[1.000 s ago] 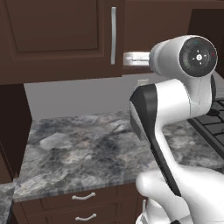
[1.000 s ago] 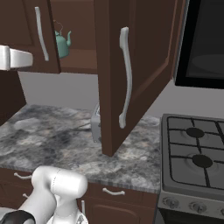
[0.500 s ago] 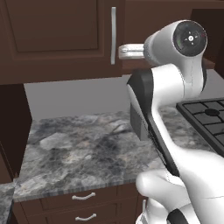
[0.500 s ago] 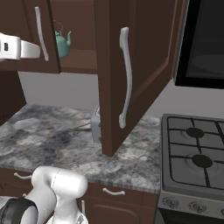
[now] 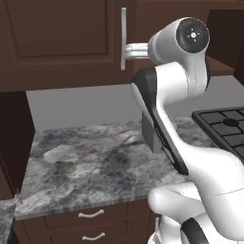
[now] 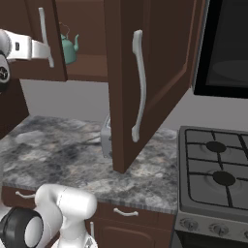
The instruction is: Open the cabinet, pick the kettle from the cabinet, and place it in the sink.
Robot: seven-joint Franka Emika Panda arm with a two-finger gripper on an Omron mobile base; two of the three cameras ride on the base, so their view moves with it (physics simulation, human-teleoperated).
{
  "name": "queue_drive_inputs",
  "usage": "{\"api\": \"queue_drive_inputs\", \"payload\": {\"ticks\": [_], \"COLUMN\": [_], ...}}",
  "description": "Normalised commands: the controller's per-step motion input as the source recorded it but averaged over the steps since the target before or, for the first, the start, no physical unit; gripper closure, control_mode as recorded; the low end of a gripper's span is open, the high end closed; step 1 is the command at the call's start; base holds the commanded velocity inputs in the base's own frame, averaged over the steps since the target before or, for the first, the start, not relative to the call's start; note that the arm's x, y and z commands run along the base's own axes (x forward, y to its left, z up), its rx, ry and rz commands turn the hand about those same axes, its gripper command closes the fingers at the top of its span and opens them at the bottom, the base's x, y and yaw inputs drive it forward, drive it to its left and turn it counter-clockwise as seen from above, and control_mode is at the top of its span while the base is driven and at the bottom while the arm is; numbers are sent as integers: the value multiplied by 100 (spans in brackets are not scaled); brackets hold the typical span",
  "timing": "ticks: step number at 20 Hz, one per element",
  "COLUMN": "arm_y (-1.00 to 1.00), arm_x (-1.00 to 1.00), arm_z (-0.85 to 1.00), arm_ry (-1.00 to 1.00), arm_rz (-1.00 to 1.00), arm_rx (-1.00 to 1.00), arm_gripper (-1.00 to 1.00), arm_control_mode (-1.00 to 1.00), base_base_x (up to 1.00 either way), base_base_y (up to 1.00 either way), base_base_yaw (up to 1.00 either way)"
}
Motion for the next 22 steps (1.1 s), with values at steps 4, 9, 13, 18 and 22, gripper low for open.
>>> {"api": "queue_drive_inputs", "payload": {"ticks": [4,9,13,18,22], "arm_y": [23,19,8,1,0], "arm_x": [39,41,40,40,40], "arm_z": [0,0,-1,-2,-7], "arm_ry": [0,0,0,0,0], "arm_rz": [0,0,0,0,0], "arm_rx": [0,0,0,0,0], "arm_gripper": [-100,-100,-100,-100,-100], "arm_control_mode": [-100,-100,-100,-100,-100], "base_base_x": [0,0,0,0,0], "base_base_y": [0,0,0,0,0], "base_base_yaw": [0,0,0,0,0]}}
